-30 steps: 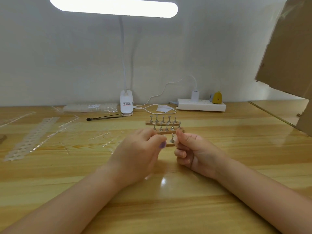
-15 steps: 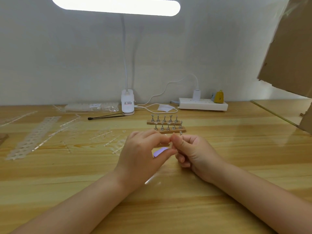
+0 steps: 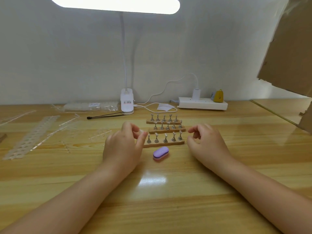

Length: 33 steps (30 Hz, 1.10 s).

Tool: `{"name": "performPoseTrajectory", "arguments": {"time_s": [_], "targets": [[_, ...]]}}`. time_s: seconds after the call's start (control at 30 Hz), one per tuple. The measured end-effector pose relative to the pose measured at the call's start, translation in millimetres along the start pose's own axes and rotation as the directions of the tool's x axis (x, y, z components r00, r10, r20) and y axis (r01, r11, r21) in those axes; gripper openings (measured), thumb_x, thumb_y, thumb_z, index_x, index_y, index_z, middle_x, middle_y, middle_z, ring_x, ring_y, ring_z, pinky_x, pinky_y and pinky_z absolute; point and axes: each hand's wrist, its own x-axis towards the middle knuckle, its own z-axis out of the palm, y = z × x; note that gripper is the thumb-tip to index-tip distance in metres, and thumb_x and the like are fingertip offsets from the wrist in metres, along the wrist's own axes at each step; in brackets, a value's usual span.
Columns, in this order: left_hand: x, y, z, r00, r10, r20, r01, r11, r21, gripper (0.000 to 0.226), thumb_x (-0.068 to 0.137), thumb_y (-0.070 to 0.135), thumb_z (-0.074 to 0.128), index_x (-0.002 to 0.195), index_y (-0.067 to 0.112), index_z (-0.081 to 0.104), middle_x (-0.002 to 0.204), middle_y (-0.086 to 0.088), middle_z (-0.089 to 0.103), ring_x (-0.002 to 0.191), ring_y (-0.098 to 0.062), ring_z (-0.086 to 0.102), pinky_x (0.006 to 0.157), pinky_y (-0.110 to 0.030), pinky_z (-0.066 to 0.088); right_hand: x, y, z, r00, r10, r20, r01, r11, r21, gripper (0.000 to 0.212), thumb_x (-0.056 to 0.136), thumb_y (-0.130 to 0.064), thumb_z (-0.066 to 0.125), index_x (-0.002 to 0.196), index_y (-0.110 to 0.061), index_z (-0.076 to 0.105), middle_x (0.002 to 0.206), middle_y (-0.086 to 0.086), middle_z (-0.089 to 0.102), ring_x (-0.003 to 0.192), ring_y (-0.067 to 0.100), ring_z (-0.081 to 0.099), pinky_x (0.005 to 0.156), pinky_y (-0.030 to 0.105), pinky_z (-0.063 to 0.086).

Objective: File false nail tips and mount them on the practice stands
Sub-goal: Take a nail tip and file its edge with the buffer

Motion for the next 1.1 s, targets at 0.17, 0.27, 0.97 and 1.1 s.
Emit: {"name": "performPoseTrajectory", "arguments": {"time_s": [0.17, 0.27, 0.97, 1.1], "targets": [[-3, 2, 4, 0.998, 0.04, 0.057, -0.044, 0.997, 0.07, 0.02, 0.096, 0.044, 0.047, 0.1, 0.025, 0.042, 0.089, 0.017, 0.053, 0.085, -0.01, 0.051, 0.081, -0.029, 0.03, 1, 1, 6, 0.99, 0.004, 0.142, 0.01, 0.995, -0.101, 0.035, 0.094, -0.035, 0.052, 0.127, -0.025, 0.06, 0.118, -0.005, 0.056, 0.114, 0.014, 0.042, 0.094, 0.027, 0.032], [-2, 2, 4, 0.997, 0.025, 0.068, -0.029, 0.998, 0.059, 0.018, 0.097, 0.041, 0.044, 0.102, 0.024, 0.042, 0.089, 0.015, 0.054, 0.083, -0.011, 0.048, 0.08, -0.028, 0.03, 1, 1, 7, 0.988, -0.009, 0.154, 0.024, 0.995, -0.097, 0.032, 0.094, -0.036, 0.054, 0.122, -0.026, 0.064, 0.12, -0.005, 0.058, 0.116, 0.015, 0.041, 0.096, 0.027, 0.031], [-4, 4, 1, 1.0, 0.026, 0.01, -0.027, 0.997, 0.076, 0.022, 0.096, 0.04, 0.044, 0.106, 0.021, 0.048, 0.088, 0.012, 0.058, 0.088, -0.016, 0.057, 0.081, -0.029, 0.03, -2, -5, 3, 0.987, -0.158, -0.02, 0.157, 0.986, -0.051, 0.014, 0.088, -0.027, 0.067, 0.096, -0.018, 0.075, 0.088, -0.001, 0.06, 0.091, 0.016, 0.051, 0.074, 0.027, 0.037], [-7, 12, -5, 0.979, 0.194, -0.07, -0.198, 0.979, -0.056, 0.019, 0.091, 0.038, 0.056, 0.099, 0.021, 0.056, 0.093, 0.016, 0.057, 0.09, -0.012, 0.055, 0.082, -0.028, 0.031, -9, -11, 0, 0.977, -0.196, -0.087, 0.205, 0.973, 0.105, 0.007, 0.089, -0.021, 0.067, 0.092, -0.018, 0.073, 0.08, -0.007, 0.066, 0.076, 0.006, 0.058, 0.069, 0.023, 0.047]]}}
